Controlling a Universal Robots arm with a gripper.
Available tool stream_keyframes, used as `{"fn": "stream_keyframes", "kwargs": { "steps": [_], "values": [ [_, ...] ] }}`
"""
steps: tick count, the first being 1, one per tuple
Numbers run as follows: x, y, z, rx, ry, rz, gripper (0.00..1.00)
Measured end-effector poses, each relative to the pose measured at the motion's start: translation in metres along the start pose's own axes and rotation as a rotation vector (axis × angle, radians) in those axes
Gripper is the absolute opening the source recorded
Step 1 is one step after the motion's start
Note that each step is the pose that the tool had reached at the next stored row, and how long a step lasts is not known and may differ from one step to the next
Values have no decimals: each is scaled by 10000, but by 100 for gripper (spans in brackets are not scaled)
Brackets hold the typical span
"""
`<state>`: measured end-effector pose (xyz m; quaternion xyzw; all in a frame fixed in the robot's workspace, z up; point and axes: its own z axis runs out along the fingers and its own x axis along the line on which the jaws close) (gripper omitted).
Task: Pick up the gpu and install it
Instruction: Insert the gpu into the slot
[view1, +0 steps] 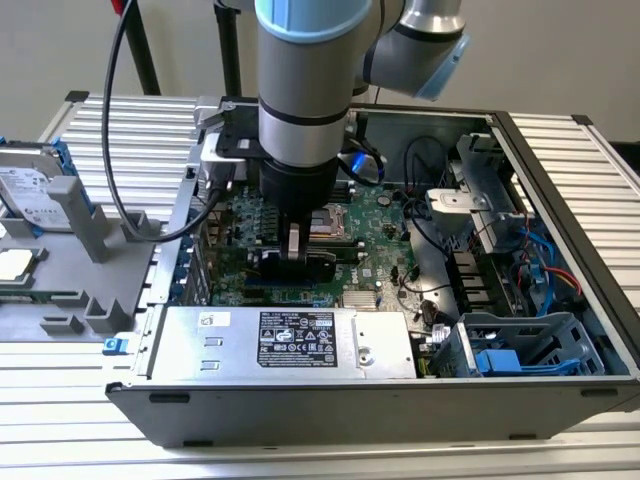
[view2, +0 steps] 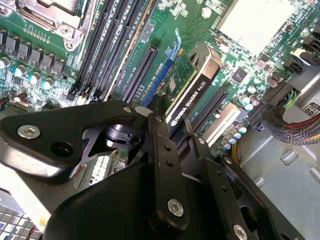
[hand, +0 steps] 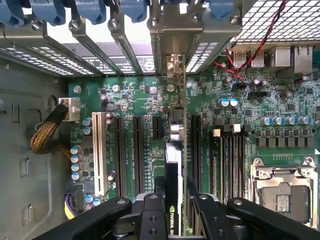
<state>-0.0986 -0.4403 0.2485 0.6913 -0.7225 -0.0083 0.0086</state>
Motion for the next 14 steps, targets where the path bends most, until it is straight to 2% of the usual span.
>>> {"fn": "stream_keyframes", "kwargs": {
  "steps": [14],
  "values": [
    [0,9,29,3,-1,-6,0]
  ]
}}
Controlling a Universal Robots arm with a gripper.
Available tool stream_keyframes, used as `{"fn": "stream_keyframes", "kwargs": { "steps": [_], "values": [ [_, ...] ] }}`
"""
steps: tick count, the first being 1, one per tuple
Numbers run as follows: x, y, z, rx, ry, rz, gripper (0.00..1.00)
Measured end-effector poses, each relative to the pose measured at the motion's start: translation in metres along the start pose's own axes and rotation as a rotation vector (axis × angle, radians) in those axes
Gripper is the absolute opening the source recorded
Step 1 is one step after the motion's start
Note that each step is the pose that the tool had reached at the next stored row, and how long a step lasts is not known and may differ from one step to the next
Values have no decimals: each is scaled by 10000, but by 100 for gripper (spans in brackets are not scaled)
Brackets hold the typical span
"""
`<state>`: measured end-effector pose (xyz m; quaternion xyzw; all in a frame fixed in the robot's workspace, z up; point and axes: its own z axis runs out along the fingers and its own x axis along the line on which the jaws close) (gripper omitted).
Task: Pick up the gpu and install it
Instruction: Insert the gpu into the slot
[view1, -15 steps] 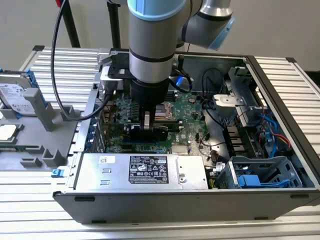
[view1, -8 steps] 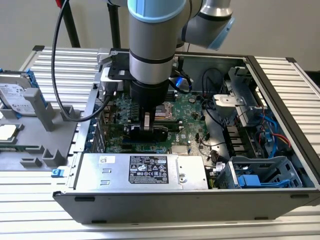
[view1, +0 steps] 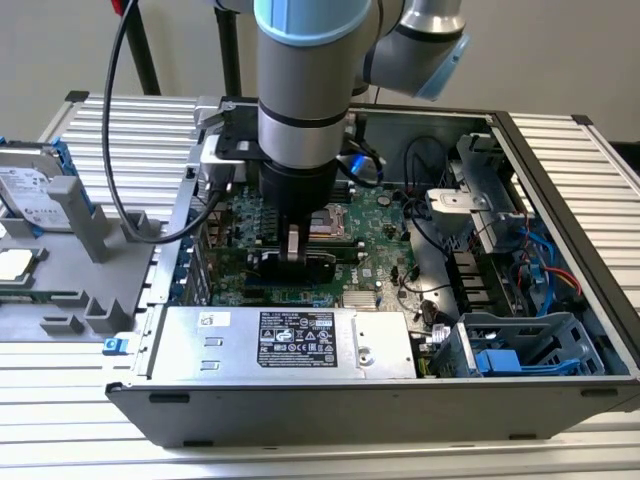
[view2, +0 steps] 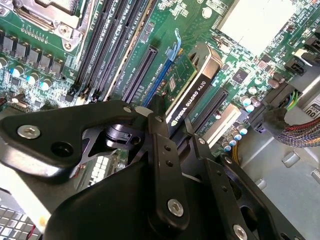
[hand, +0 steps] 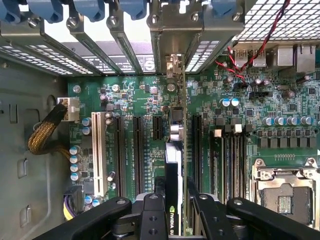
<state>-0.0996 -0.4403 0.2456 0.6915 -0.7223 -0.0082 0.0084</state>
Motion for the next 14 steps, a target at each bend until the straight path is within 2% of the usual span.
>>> {"fn": "stream_keyframes", "kwargs": {
  "steps": [4,9,14],
  "values": [
    [1,19,15,-9,5,3,0],
    [2,18,100,-13,11,3,0],
    [1,16,106,-5,3,2,0]
  ]
}}
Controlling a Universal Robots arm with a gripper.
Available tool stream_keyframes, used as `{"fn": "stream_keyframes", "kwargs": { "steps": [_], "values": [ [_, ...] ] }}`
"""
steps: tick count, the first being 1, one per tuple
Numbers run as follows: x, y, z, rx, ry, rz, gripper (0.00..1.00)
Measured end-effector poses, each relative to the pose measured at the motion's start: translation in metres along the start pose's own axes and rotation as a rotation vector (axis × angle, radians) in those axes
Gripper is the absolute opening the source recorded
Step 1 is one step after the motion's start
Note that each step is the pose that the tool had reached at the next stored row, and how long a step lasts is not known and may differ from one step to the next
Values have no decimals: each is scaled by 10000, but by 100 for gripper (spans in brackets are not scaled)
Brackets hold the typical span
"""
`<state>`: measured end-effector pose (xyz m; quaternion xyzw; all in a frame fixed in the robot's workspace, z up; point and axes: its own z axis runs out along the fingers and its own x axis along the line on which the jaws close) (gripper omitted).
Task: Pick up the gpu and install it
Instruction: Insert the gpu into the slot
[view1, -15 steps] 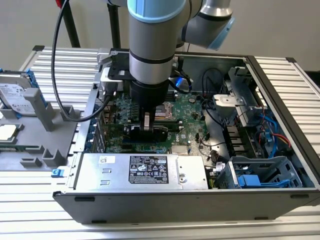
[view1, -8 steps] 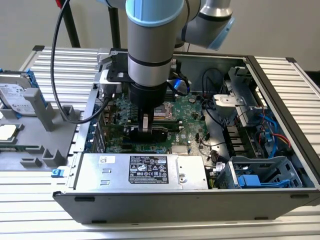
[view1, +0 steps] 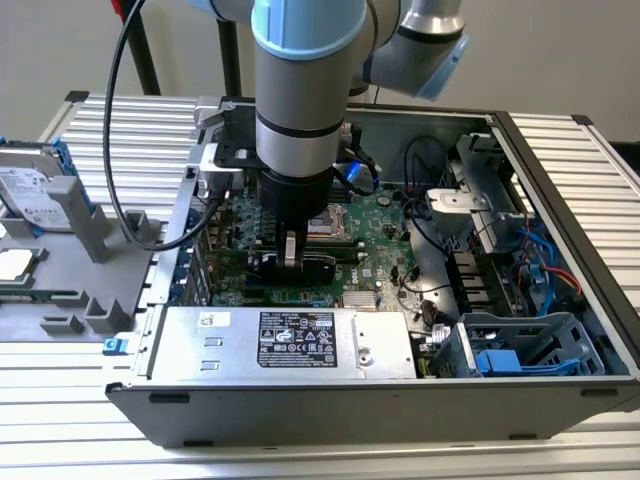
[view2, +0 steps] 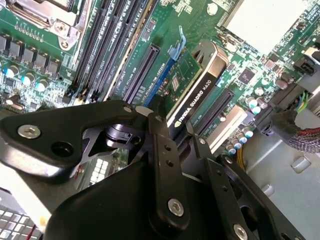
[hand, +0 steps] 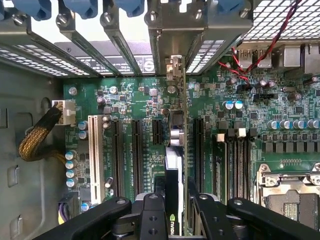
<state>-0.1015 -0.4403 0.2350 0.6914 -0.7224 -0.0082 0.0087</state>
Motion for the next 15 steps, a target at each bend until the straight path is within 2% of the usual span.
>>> {"fn": "stream_keyframes", "kwargs": {
  "steps": [1,2,5,14,15],
  "values": [
    [-1,-1,3,6,-6,1,0],
    [-1,-1,6,10,-12,0,100],
    [0,0,-2,0,0,0,100],
    [0,9,-402,2,3,0,100],
    [-3,10,-432,4,29,0,100]
  ]
}}
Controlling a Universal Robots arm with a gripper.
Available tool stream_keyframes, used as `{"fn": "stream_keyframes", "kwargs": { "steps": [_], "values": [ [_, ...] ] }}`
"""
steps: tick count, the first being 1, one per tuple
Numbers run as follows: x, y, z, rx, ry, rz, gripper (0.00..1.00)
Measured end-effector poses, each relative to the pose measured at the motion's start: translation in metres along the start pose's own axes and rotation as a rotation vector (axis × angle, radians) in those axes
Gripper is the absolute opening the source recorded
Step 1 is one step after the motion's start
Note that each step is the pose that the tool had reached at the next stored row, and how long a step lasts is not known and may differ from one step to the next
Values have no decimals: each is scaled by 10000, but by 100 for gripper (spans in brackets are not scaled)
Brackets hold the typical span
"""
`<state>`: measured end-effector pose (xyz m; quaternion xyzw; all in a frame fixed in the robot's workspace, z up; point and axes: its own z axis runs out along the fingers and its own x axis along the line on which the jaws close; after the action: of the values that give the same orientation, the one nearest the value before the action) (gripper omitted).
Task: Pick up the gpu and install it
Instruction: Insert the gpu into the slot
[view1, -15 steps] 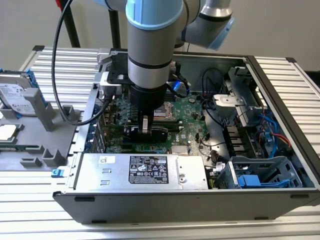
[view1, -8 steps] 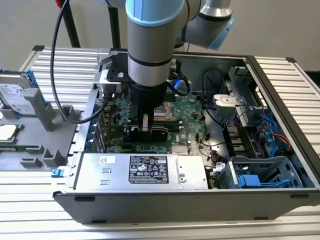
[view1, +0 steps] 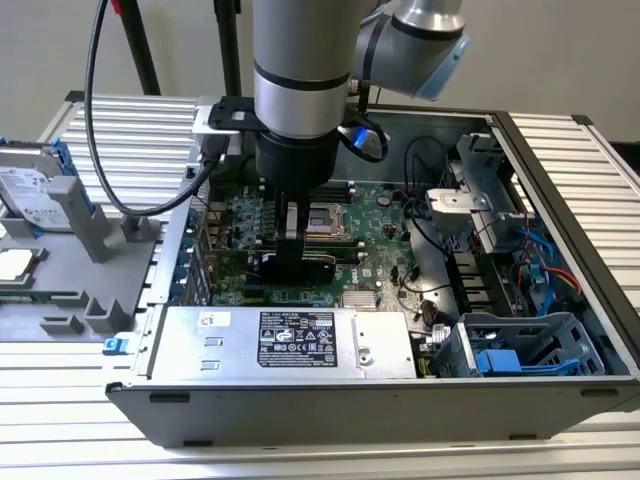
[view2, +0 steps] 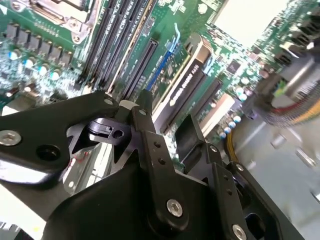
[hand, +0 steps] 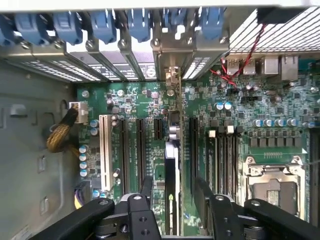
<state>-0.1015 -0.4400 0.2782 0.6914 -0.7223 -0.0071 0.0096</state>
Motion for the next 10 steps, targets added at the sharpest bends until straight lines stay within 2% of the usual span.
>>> {"fn": "stream_keyframes", "kwargs": {
  "steps": [1,2,3,10],
  "values": [
    [-11,0,-11,7,90,2,100],
    [-10,0,-12,9,138,4,100],
    [-10,0,-12,9,158,3,0],
    [-10,1,-12,15,291,8,0]
  ]
}}
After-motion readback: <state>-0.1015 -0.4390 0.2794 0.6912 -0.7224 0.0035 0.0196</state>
